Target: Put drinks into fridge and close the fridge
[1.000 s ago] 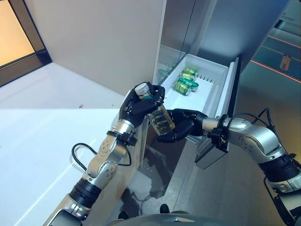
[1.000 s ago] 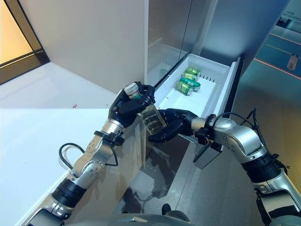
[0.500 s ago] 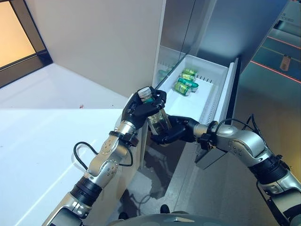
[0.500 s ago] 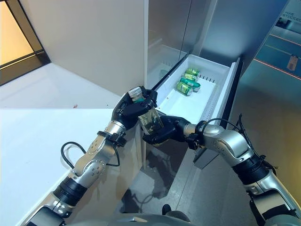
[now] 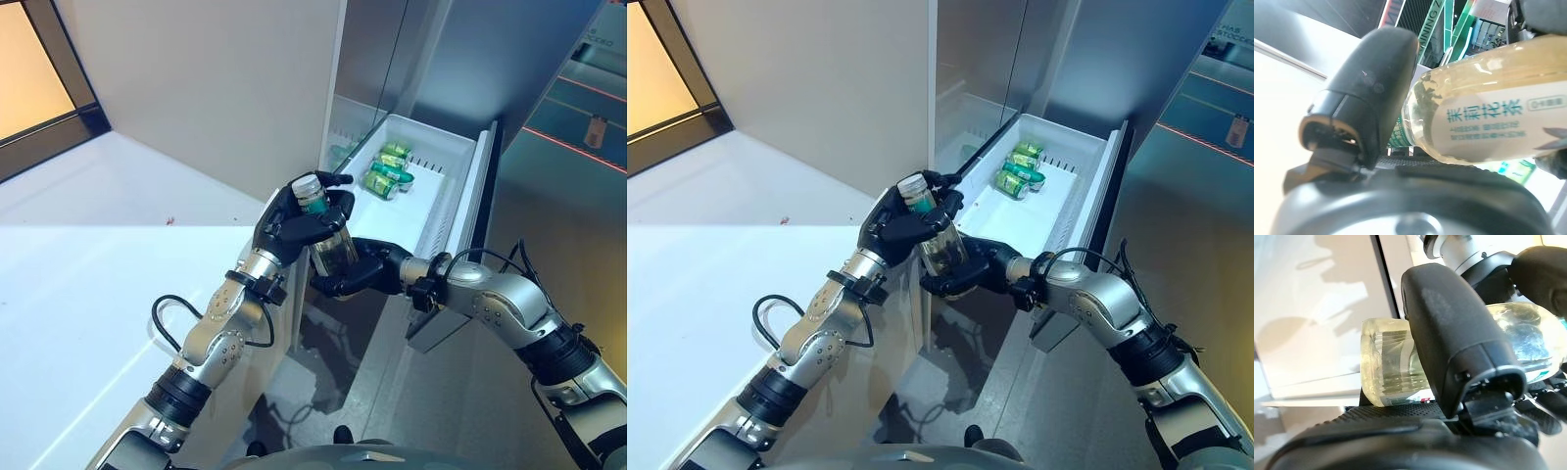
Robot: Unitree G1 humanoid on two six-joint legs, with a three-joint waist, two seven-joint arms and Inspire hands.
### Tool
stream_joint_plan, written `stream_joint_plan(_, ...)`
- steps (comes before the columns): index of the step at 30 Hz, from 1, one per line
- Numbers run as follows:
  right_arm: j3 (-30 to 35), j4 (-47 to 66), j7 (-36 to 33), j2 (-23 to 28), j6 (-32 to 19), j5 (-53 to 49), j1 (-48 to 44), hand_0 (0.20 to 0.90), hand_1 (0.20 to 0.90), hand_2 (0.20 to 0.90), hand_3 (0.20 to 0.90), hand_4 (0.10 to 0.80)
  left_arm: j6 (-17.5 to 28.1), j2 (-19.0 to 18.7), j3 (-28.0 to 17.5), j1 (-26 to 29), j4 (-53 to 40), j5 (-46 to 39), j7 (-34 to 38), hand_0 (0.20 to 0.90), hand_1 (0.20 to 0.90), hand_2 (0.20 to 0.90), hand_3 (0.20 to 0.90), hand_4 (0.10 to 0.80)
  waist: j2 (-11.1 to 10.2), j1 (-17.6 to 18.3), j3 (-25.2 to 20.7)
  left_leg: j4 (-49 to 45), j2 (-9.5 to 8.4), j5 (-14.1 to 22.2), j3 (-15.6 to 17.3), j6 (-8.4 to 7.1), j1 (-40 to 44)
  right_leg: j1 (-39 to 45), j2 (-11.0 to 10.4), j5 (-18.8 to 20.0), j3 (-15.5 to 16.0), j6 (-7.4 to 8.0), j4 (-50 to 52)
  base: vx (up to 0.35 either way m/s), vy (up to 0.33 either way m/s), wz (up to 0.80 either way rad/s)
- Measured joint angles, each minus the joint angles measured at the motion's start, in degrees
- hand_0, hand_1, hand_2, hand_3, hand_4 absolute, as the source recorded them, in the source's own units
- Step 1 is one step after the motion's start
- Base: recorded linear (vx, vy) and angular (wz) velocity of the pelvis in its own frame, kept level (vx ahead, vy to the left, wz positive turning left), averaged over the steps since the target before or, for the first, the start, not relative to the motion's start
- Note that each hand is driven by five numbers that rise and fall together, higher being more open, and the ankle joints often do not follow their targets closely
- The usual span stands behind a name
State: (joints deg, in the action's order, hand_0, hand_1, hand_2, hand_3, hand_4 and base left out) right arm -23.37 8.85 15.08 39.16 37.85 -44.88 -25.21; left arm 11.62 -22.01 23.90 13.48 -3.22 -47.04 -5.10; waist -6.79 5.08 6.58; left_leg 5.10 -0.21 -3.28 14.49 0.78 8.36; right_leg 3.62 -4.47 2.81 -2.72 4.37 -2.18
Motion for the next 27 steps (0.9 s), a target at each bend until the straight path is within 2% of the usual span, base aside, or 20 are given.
stream_joint_plan(7, 1.4, 0.0, -3.5, 0.7, -5.9, 4.9, 0.4, 0.300, 0.300, 0.300, 0.200, 0.100, 1.1, -1.1, 0.0, 0.0, -1.0, 1.0, -2.2, 0.900, 0.900, 0.900, 0.900, 0.800, 0.0, 0.5, 0.0, 0.2, 0.18, 0.0, -0.4, -0.16, 0.0, 0.7, 0.1, 0.2, 0.4, -0.22, -1.0, 0.000, -0.010, 0.02)
stream_joint_plan(12, 7.7, -1.1, -7.6, 1.2, -8.7, 5.5, 1.3, 0.300, 0.300, 0.300, 0.200, 0.100, 0.5, -1.1, 0.0, 0.1, -2.8, -2.2, -4.4, 0.900, 0.900, 0.900, 0.900, 0.800, 0.1, 1.1, 0.1, 0.2, 0.17, 0.1, -0.5, -0.17, -0.2, 0.7, 0.0, 0.2, 0.6, -0.23, -1.4, 0.000, 0.000, 0.00)
stream_joint_plan(16, 11.5, -2.9, -11.5, 4.3, -12.1, 6.3, 2.2, 0.300, 0.300, 0.300, 0.200, 0.100, -5.9, 0.8, -1.1, 0.2, -3.1, -15.2, -9.5, 0.900, 0.900, 0.900, 0.900, 0.800, 0.2, 1.5, 0.2, 0.2, 0.16, 0.2, -0.6, -0.26, -0.4, 1.0, 0.1, 0.5, 0.7, -0.32, -1.9, 0.000, 0.000, 0.00)
stream_joint_plan(19, 16.2, -12.0, -16.9, 6.9, -13.5, 9.9, 1.3, 0.300, 0.300, 0.300, 0.200, 0.100, -12.4, 0.9, 2.5, 0.0, -4.3, -23.3, -14.5, 0.900, 0.900, 0.900, 0.900, 0.800, 0.3, 1.0, 0.2, 0.0, 0.10, 0.3, -0.7, -0.14, -0.4, 1.0, 0.0, 0.5, 0.7, -0.32, -1.9, 0.004, -0.015, 0.03)
stream_joint_plan(22, 18.6, -21.3, -20.4, 12.0, -14.1, 11.4, -0.4, 0.300, 0.300, 0.300, 0.200, 0.100, -18.2, 1.2, 6.5, -1.3, -5.2, -30.4, -19.1, 0.900, 0.900, 0.900, 0.900, 0.800, 1.1, 1.1, 0.7, 0.0, 0.05, 0.4, -0.6, -0.06, -0.5, 1.0, 0.0, 0.5, 0.7, -0.31, -2.0, 0.003, -0.025, -0.02)
stream_joint_plan(24, 18.6, -25.6, -21.2, 14.7, -14.1, 11.3, -1.8, 0.300, 0.300, 0.300, 0.200, 0.100, -21.2, 1.3, 7.8, -2.9, -5.2, -34.3, -20.4, 0.900, 0.900, 0.900, 0.900, 0.800, 1.7, 2.0, 1.1, 0.0, 0.11, 0.4, -0.6, -0.12, -0.4, 1.4, 0.0, 0.6, 0.6, -0.29, -2.7, 0.010, -0.053, -0.04)
stream_joint_plan(27, 18.6, -29.1, -21.7, 15.8, -14.2, 11.1, -3.5, 0.300, 0.300, 0.300, 0.200, 0.100, -24.2, 2.2, 8.3, -4.5, -5.1, -38.9, -20.7, 0.900, 0.900, 0.900, 0.900, 0.800, 2.8, 3.2, 1.5, 0.2, 0.23, 0.6, -0.6, -0.29, -0.1, 1.8, 0.3, 0.8, 0.5, -0.36, -3.0, 0.013, -0.056, -0.04)
